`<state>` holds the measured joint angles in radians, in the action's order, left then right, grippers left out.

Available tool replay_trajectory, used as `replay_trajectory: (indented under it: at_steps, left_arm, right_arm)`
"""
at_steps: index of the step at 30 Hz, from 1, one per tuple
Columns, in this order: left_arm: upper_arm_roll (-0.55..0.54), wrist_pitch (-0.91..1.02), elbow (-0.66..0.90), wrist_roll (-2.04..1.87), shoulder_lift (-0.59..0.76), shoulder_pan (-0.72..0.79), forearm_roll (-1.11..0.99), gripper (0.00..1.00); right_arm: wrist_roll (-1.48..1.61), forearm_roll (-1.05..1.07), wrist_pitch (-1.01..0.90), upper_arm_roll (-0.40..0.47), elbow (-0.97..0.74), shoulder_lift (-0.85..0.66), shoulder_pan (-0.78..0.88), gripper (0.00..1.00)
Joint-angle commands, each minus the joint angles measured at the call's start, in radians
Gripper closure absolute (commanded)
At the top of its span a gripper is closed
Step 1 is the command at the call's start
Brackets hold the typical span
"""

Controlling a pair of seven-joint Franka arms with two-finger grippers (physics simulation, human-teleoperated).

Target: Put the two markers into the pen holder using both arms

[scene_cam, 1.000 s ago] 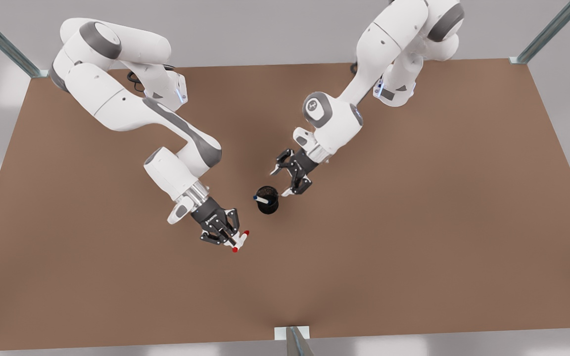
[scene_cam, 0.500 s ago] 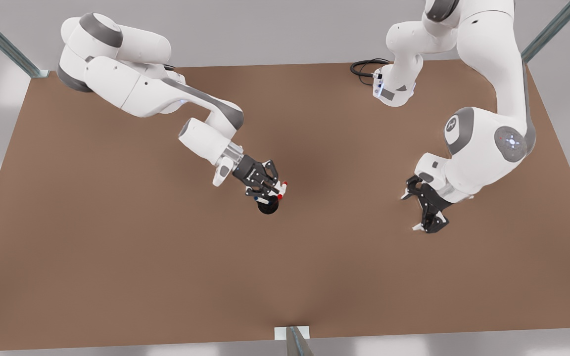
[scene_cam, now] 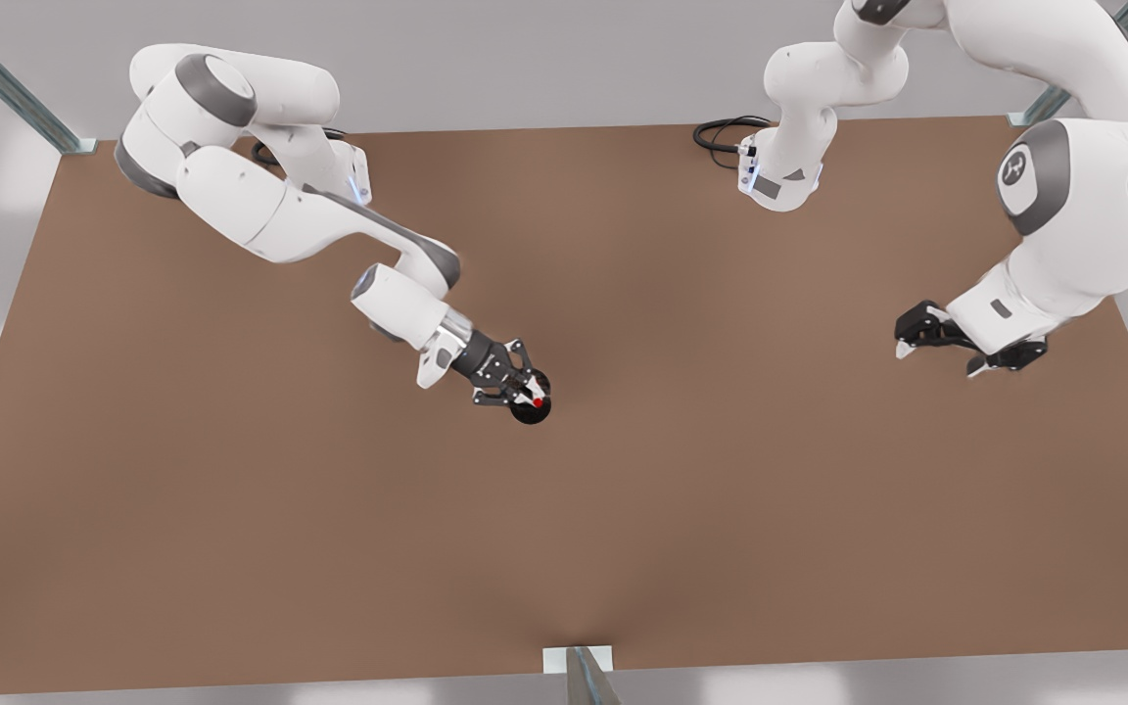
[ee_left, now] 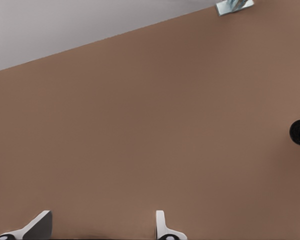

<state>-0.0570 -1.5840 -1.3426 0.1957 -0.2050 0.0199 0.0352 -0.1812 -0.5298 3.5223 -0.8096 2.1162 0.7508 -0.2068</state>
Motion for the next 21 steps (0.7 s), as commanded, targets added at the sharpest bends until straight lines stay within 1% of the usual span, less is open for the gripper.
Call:
replay_trajectory:
  at_steps: [1, 5, 7, 8, 9, 11, 12, 13, 14, 16, 17, 18, 19, 20, 21]
  left_arm:
    - [0.0, 0.036, 0.0, -0.786, 0.003, -0.002, 0.022, 0.0]
    - [0.003, 0.039, 0.0, -0.788, 0.003, -0.005, 0.035, 0.0]
    - [0.005, 0.041, 0.0, -0.788, 0.003, -0.006, 0.04, 0.0]
    - [0.005, 0.041, 0.0, -0.788, 0.003, -0.008, 0.04, 0.0]
    - [0.005, 0.041, 0.0, -0.788, 0.003, -0.008, 0.04, 0.0]
    - [0.005, 0.042, 0.0, -0.788, 0.003, -0.008, 0.038, 0.0]
    - [0.005, 0.042, 0.0, -0.786, 0.003, -0.008, 0.038, 0.0]
    - [0.005, 0.044, 0.0, -0.786, 0.003, -0.008, 0.038, 0.0]
    - [0.005, 0.044, 0.0, -0.786, 0.003, -0.008, 0.037, 0.0]
    - [0.005, 0.044, 0.0, -0.751, 0.003, -0.006, 0.037, 0.0]
    - [0.005, 0.044, 0.0, -0.632, 0.001, -0.008, 0.035, 0.0]
    - [0.006, 0.044, 0.0, -0.44, -0.004, -0.005, 0.031, 0.0]
    - [0.006, 0.044, 0.0, -0.254, -0.002, -0.006, 0.028, 0.0]
    - [0.005, 0.044, 0.002, -0.206, 0.003, -0.006, 0.014, 0.0]
    - [0.005, 0.039, 0.0, -0.188, -0.001, -0.003, 0.011, 0.0]
  right_arm:
    - [-0.032, -0.065, -0.002, 0.003, 0.019, -0.001, -0.02, 0.75]
    - [-0.032, -0.084, -0.003, 0.003, 0.019, 0.038, -0.009, 0.74]
    - [-0.032, -0.084, -0.002, 0.032, 0.016, 0.039, 0.023, 0.71]
    - [-0.032, -0.088, -0.002, 0.043, 0.016, 0.041, 0.027, 0.71]
    - [-0.032, -0.09, -0.002, 0.044, 0.016, 0.041, 0.027, 0.68]
    - [-0.032, -0.11, -0.002, 0.056, 0.016, 0.042, 0.026, 0.56]
    - [-0.032, -0.111, -0.003, 0.06, 0.016, 0.042, 0.026, 0.38]
    - [-0.032, -0.111, -0.002, 0.058, 0.016, 0.042, 0.026, 0.05]
    - [-0.034, -0.111, -0.002, 0.06, 0.016, 0.042, 0.026, 0.0]
    - [-0.037, -0.111, -0.003, 0.058, 0.002, 0.039, 0.024, 0.0]
    - [-0.037, -0.111, -0.012, 0.055, -0.028, 0.024, 0.012, 0.0]
    - [-0.032, -0.114, -0.231, -0.037, -0.1, -0.005, -0.083, 0.0]
    - [-0.026, -0.13, -0.628, -0.233, -0.206, -0.007, -0.241, 0.0]
    - [-0.024, -0.133, -1.118, -0.422, -0.407, -0.002, -0.352, 0.0]
    - [-0.024, -0.134, -1.448, -0.457, -0.632, -0.002, -0.312, 0.0]
